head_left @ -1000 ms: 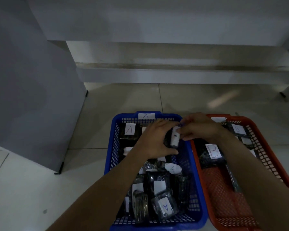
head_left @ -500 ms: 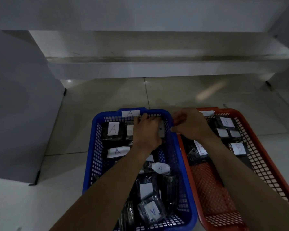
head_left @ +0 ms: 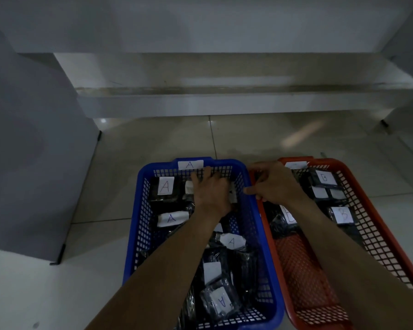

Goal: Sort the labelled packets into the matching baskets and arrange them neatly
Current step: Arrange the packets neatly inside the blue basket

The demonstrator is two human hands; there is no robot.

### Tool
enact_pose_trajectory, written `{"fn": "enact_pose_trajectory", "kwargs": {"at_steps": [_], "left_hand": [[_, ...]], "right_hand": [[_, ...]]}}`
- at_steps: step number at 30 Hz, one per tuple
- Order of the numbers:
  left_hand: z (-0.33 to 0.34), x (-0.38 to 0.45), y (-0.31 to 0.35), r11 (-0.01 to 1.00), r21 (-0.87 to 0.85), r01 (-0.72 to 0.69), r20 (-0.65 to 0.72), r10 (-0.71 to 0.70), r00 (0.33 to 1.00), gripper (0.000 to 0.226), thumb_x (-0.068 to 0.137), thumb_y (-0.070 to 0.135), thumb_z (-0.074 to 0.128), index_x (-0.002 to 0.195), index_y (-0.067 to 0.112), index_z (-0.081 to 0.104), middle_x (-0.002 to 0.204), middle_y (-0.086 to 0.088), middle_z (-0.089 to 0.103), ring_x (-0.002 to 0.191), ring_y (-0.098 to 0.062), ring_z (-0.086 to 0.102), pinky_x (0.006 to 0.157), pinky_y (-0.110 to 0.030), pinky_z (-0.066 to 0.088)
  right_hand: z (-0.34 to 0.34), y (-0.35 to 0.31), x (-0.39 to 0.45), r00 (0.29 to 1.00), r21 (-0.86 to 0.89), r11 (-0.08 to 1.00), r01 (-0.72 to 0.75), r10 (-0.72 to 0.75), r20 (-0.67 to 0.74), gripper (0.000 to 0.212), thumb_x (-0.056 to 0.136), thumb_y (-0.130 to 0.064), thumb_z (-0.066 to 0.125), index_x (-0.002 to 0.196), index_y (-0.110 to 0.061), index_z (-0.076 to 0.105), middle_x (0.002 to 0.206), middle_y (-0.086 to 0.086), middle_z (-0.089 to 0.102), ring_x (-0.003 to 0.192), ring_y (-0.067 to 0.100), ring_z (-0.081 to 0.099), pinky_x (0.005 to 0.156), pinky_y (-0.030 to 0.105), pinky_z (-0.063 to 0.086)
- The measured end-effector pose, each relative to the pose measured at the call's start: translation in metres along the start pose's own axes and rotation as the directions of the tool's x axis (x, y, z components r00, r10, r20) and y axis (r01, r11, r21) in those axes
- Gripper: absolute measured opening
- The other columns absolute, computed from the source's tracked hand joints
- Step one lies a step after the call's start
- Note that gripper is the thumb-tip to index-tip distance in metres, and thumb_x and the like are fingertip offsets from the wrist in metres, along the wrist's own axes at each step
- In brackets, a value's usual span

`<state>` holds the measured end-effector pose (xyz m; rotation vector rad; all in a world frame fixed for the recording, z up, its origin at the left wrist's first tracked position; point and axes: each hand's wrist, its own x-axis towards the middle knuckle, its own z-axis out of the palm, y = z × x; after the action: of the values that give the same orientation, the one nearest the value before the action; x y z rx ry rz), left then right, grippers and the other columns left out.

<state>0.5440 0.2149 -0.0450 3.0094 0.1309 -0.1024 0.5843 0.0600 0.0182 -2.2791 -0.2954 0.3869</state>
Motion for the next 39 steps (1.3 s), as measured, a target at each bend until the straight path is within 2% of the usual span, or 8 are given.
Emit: {"fn": "enact_pose_trajectory", "kwargs": {"at_steps": [4, 8, 12, 15, 25, 34, 36, 39], "left_hand": [[-0.012, -0.007, -0.010, 0.987, -0.147, -0.059, 0.035, 0.065, 0.997, 0.083, 0.060, 0.060, 0.078, 0.134, 0.032, 0.053, 0.131, 0.002, 0.054, 0.132, -0.028, 0.029, 0.107, -0.059, 0.022], [-0.030, -0.031, -0.036, 0.916, -0.370, -0.157, -0.087, 0.135, 0.987, 0.068, 0.067, 0.057, 0.077, 0.129, 0.035, 0.059, 0.122, 0.007, 0.061, 0.120, -0.021, 0.043, 0.103, -0.046, 0.034], [-0.031, -0.067, -0.061, 0.741, -0.636, -0.215, -0.179, 0.129, 0.975, 0.043, 0.073, 0.036, 0.083, 0.112, 0.023, 0.071, 0.107, 0.007, 0.071, 0.101, -0.011, 0.063, 0.091, -0.030, 0.051], [-0.033, -0.094, -0.071, 0.637, -0.765, -0.093, -0.075, 0.054, 0.996, 0.038, 0.077, 0.024, 0.083, 0.113, 0.021, 0.072, 0.106, 0.008, 0.073, 0.097, 0.002, 0.065, 0.086, -0.012, 0.050], [-0.028, -0.115, -0.065, 0.620, -0.785, -0.005, 0.055, 0.077, 0.995, 0.039, 0.085, 0.028, 0.075, 0.122, 0.020, 0.068, 0.114, 0.011, 0.070, 0.104, 0.006, 0.062, 0.090, -0.004, 0.043], [-0.033, -0.090, -0.036, 0.254, -0.959, 0.127, 0.087, -0.163, 0.983, 0.015, 0.090, 0.026, 0.070, 0.101, 0.017, 0.076, 0.092, 0.004, 0.076, 0.084, -0.004, 0.071, 0.080, -0.018, 0.054], [-0.034, -0.080, -0.040, 0.323, -0.945, 0.058, -0.004, -0.190, 0.982, 0.021, 0.094, 0.028, 0.064, 0.108, 0.016, 0.073, 0.100, 0.005, 0.074, 0.093, -0.006, 0.069, 0.083, -0.015, 0.052], [-0.037, -0.056, -0.063, 0.668, -0.743, -0.040, -0.170, -0.131, 0.977, 0.034, 0.092, 0.023, 0.065, 0.125, 0.018, 0.064, 0.120, 0.003, 0.067, 0.116, -0.013, 0.057, 0.096, -0.020, 0.046]], "right_hand": [[-0.001, 0.001, -0.008, 0.997, -0.081, 0.994, 0.078, -0.079, -0.011, 0.049, 0.073, -0.009, 0.088, 0.118, -0.020, 0.071, 0.072, -0.010, 0.068, 0.060, 0.001, 0.064, 0.055, 0.008, 0.048], [-0.002, -0.009, -0.021, 0.973, -0.148, 0.977, 0.156, -0.126, 0.193, 0.027, 0.077, -0.015, 0.086, 0.101, -0.020, 0.076, 0.084, -0.003, 0.074, 0.074, 0.004, 0.068, 0.068, 0.021, 0.054], [0.023, -0.028, -0.023, 0.797, -0.407, 0.875, 0.263, 0.041, 0.603, 0.040, 0.079, -0.026, 0.084, 0.116, -0.020, 0.071, 0.110, -0.003, 0.072, 0.098, 0.010, 0.068, 0.087, 0.028, 0.057], [0.042, -0.033, -0.021, 0.708, -0.527, 0.785, 0.325, 0.167, 0.686, 0.051, 0.072, -0.018, 0.087, 0.119, -0.018, 0.069, 0.115, 0.001, 0.070, 0.101, 0.020, 0.067, 0.088, 0.039, 0.060], [0.035, -0.027, -0.026, 0.763, -0.448, 0.835, 0.318, 0.054, 0.644, 0.022, 0.084, -0.023, 0.080, 0.102, -0.014, 0.069, 0.100, 0.004, 0.073, 0.092, 0.021, 0.069, 0.080, 0.038, 0.057], [0.020, -0.020, -0.028, 0.882, -0.199, 0.903, 0.381, -0.291, 0.370, 0.038, 0.072, -0.027, 0.089, 0.107, -0.024, 0.075, 0.098, -0.012, 0.072, 0.088, 0.000, 0.066, 0.077, 0.022, 0.056], [0.018, -0.017, -0.020, 0.899, -0.245, 0.877, 0.412, -0.349, 0.265, 0.025, 0.076, -0.023, 0.086, 0.098, -0.022, 0.075, 0.090, -0.011, 0.071, 0.082, 0.001, 0.065, 0.074, 0.031, 0.058], [0.012, -0.015, -0.001, 0.894, -0.277, 0.851, 0.447, -0.430, 0.122, 0.008, 0.082, -0.021, 0.079, 0.087, -0.018, 0.073, 0.081, -0.006, 0.071, 0.074, 0.008, 0.065, 0.067, 0.040, 0.057]]}}
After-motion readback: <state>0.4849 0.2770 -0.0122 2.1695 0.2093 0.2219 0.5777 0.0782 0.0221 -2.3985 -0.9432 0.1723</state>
